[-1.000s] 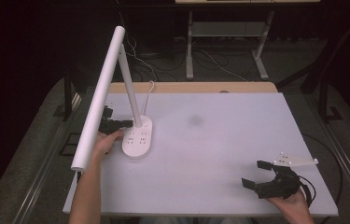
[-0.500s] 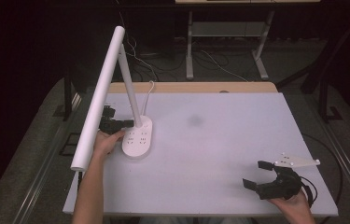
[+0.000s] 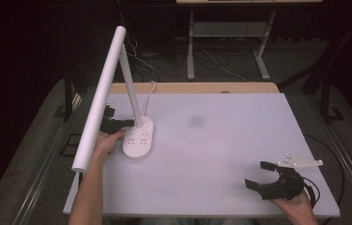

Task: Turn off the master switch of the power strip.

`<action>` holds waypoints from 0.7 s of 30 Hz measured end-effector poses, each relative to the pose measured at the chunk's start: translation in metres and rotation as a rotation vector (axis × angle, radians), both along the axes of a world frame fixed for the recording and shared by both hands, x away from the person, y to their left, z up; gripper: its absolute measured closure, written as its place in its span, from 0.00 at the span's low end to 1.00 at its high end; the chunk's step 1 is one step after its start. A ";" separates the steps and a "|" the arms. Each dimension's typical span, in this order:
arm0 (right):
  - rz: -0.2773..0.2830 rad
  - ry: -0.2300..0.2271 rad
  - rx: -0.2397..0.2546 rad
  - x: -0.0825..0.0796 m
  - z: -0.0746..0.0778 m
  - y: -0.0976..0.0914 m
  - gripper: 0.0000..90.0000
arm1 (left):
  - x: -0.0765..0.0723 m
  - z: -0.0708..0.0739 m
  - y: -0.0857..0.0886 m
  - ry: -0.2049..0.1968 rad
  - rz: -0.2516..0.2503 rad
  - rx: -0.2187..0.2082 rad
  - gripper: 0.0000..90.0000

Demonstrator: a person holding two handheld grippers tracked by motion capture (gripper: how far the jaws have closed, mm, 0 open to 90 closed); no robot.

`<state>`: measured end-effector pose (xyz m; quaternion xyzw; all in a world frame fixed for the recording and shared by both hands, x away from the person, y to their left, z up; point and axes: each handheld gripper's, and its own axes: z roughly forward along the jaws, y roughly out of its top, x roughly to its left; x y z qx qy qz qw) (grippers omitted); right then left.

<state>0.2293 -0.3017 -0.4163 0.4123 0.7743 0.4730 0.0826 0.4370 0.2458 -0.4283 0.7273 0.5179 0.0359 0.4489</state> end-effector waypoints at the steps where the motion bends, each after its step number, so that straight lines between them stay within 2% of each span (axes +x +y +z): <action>1: -0.001 0.001 0.001 0.000 0.000 0.000 0.01 | -0.001 0.002 0.001 -0.009 0.004 0.013 1.00; 2: -0.001 0.003 0.004 0.001 0.000 0.000 0.01 | -0.001 0.004 0.003 -0.021 0.012 0.017 1.00; 5: 0.000 0.004 0.003 0.001 -0.001 0.000 0.01 | -0.003 0.011 0.007 -0.050 0.039 -0.010 1.00; 9: 0.000 0.003 0.001 0.001 0.000 0.000 0.01 | -0.006 0.023 0.013 -0.069 0.050 0.010 1.00; 11: -0.001 0.001 0.001 0.001 0.000 0.000 0.01 | -0.009 0.028 0.016 -0.072 0.059 0.032 1.00; 13: -0.001 0.001 0.002 0.001 -0.001 0.000 0.01 | -0.011 0.031 0.018 -0.076 0.063 0.034 1.00; 18: 0.003 0.003 0.001 0.001 -0.001 0.001 0.01 | -0.020 0.042 0.024 -0.089 0.090 0.010 1.00; 21: 0.004 0.001 0.002 0.001 -0.001 0.002 0.01 | -0.025 0.048 0.026 -0.105 0.087 0.004 1.00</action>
